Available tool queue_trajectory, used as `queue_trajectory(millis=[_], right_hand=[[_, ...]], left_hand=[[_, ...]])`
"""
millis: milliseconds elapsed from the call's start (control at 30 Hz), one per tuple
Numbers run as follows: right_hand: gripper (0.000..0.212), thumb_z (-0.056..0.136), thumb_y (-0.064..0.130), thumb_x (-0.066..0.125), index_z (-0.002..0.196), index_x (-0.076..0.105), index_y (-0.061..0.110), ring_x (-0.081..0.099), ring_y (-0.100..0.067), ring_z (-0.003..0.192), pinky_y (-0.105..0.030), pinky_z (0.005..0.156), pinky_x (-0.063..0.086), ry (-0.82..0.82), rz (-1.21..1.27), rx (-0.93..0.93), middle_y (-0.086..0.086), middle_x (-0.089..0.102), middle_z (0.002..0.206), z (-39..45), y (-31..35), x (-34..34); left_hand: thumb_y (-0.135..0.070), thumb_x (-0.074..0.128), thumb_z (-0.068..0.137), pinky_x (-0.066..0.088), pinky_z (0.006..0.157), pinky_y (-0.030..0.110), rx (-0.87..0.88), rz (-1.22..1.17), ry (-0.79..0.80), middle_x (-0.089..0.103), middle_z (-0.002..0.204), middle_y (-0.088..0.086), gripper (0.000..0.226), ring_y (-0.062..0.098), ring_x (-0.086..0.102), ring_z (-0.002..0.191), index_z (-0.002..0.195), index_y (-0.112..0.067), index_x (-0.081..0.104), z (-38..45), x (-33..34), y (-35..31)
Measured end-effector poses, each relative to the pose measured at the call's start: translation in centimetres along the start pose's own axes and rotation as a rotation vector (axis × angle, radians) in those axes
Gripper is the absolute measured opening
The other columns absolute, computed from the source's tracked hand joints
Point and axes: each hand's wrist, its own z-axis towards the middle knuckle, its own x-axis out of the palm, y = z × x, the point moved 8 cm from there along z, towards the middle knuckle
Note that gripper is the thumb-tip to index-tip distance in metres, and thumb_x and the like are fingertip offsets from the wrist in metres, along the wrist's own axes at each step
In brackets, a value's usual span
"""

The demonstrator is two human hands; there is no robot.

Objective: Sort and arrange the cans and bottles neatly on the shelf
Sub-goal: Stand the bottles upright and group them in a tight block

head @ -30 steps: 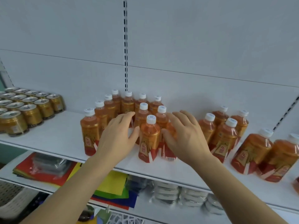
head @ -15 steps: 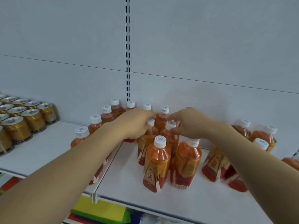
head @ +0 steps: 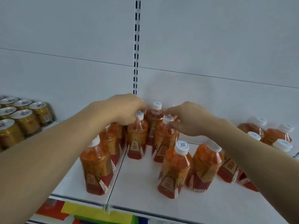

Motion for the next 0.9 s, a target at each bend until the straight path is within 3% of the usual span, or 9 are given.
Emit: queue_trajectory(millis=[67, 300, 433, 567, 767, 833, 900], right_hand=[[0.046, 0.100, 0.045, 0.063, 0.145, 0.058, 0.046, 0.067, -0.023, 0.113, -0.039, 0.091, 0.055, 0.016, -0.015, 0.000, 0.005, 0.075, 0.119, 0.6, 0.9, -0.1], [0.044, 0.102, 0.046, 0.063, 0.145, 0.060, 0.038, 0.068, -0.023, 0.113, -0.042, 0.092, 0.057, 0.020, -0.034, 0.047, 0.002, 0.074, 0.124, 1.4, 3.3, 0.0], [0.044, 0.103, 0.042, 0.064, 0.147, 0.060, 0.034, 0.069, -0.023, 0.114, -0.043, 0.095, 0.057, 0.024, -0.034, 0.084, 0.001, 0.074, 0.127, 1.5, 3.9, 0.2], [0.045, 0.103, 0.043, 0.066, 0.147, 0.060, 0.036, 0.069, -0.025, 0.112, -0.044, 0.094, 0.058, 0.015, -0.007, 0.154, 0.000, 0.075, 0.125, 1.4, 3.7, 0.4], [0.045, 0.104, 0.047, 0.062, 0.149, 0.056, 0.041, 0.069, -0.021, 0.109, -0.040, 0.090, 0.057, 0.013, -0.005, 0.151, 0.005, 0.076, 0.121, 1.3, 3.3, 0.9], [0.047, 0.104, 0.050, 0.060, 0.150, 0.054, 0.043, 0.068, -0.019, 0.109, -0.037, 0.090, 0.055, 0.022, 0.015, 0.128, 0.008, 0.077, 0.116, 1.1, 3.4, 1.1], [0.052, 0.103, 0.055, 0.058, 0.154, 0.048, 0.046, 0.067, -0.018, 0.108, -0.037, 0.088, 0.054, 0.028, 0.037, 0.108, 0.014, 0.075, 0.110, 0.7, 3.3, 0.9]], left_hand=[[-0.025, 0.064, 0.096, 0.049, 0.072, 0.037, 0.022, 0.014, 0.005, 0.055, 0.098, -0.011, 0.030, 0.020, 0.059, 0.095, 0.125, -0.035, 0.064, 0.2, 0.0, 0.8], [-0.034, 0.067, 0.096, 0.055, 0.077, 0.040, 0.119, 0.053, 0.019, 0.063, 0.111, -0.006, 0.039, 0.023, 0.063, 0.099, 0.135, -0.034, 0.063, 0.7, 0.0, 1.2], [-0.029, 0.065, 0.099, 0.057, 0.082, 0.042, 0.158, 0.047, -0.004, 0.067, 0.121, -0.001, 0.040, 0.024, 0.064, 0.105, 0.139, -0.030, 0.063, 0.9, 0.1, 1.4], [-0.026, 0.067, 0.100, 0.058, 0.084, 0.045, 0.169, -0.002, -0.016, 0.067, 0.114, 0.004, 0.035, 0.026, 0.065, 0.100, 0.135, -0.026, 0.065, 0.9, 0.5, 1.8], [-0.027, 0.068, 0.098, 0.047, 0.067, 0.035, 0.142, 0.004, -0.044, 0.064, 0.105, 0.001, 0.032, 0.024, 0.062, 0.092, 0.130, -0.028, 0.065, 1.0, 0.7, 1.6], [-0.026, 0.067, 0.098, 0.049, 0.070, 0.036, 0.136, -0.029, -0.016, 0.063, 0.108, -0.002, 0.038, 0.024, 0.062, 0.097, 0.135, -0.030, 0.063, 0.9, 0.8, 1.7], [-0.027, 0.066, 0.097, 0.054, 0.084, 0.041, 0.134, -0.058, 0.001, 0.065, 0.122, -0.002, 0.044, 0.024, 0.062, 0.108, 0.141, -0.031, 0.059, 0.5, 0.4, 1.7]])
